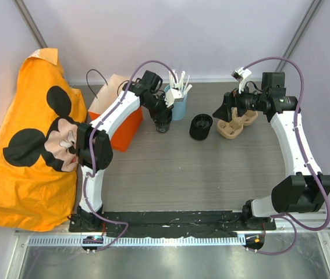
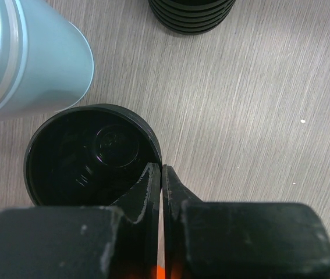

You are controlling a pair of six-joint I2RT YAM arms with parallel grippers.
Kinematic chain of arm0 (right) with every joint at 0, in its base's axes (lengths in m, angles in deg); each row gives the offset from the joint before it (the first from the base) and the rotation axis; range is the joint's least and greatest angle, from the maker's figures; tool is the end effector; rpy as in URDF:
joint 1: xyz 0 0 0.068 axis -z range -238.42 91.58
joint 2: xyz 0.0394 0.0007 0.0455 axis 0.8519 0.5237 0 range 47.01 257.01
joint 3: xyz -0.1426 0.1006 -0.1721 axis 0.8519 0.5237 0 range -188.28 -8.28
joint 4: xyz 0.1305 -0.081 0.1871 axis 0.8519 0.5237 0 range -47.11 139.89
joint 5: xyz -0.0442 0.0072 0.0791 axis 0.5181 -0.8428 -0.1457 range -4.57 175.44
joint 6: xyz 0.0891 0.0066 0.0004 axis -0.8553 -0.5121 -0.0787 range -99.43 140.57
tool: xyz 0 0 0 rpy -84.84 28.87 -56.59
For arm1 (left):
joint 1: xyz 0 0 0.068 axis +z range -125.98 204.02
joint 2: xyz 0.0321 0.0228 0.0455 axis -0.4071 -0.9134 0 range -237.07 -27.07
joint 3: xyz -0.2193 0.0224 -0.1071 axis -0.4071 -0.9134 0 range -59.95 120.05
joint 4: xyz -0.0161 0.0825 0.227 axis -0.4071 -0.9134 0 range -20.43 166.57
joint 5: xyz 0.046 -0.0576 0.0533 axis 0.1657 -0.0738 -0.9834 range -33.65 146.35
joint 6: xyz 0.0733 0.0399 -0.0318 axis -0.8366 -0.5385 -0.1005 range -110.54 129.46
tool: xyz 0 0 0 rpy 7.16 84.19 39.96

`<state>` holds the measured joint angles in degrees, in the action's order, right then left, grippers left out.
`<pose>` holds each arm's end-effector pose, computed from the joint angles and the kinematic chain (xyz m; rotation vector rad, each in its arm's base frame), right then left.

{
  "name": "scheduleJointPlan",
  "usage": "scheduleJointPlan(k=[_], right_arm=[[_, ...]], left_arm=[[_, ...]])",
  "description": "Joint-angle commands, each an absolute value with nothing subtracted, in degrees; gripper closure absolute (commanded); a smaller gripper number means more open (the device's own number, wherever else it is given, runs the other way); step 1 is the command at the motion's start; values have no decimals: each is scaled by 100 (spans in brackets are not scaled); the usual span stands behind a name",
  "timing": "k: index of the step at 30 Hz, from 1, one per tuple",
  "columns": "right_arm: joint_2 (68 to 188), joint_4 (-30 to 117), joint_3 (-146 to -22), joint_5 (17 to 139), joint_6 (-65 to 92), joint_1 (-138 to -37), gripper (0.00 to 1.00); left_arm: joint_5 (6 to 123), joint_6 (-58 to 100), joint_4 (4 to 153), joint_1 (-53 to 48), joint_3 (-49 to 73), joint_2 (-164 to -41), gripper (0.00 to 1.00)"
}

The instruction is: Pack the takeout coffee

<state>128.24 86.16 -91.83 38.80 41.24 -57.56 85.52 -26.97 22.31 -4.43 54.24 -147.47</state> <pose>0.3037 0.0533 0.3307 -0.7585 1.9723 0.7013 0.3677 -0.2434 0.2269 1.5043 2.0430 -0.6107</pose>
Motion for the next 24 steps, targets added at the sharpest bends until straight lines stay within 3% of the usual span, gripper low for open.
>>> scheduleJointPlan(k=[1,3,24], right_arm=[[12602,8455,-9186,3780,4193,-5737,3],[12611,8455,-9186,3780,4184,-5737,3],[12585,8455,-9186,3753,4193,-5737,3]], left_arm=[[8641,-2728,2296,-454,5580,-14722,97],[8606,-2728,2313,-463,5580,-14704,100],[8448,-2684,2471,-463,5598,-14318,100]])
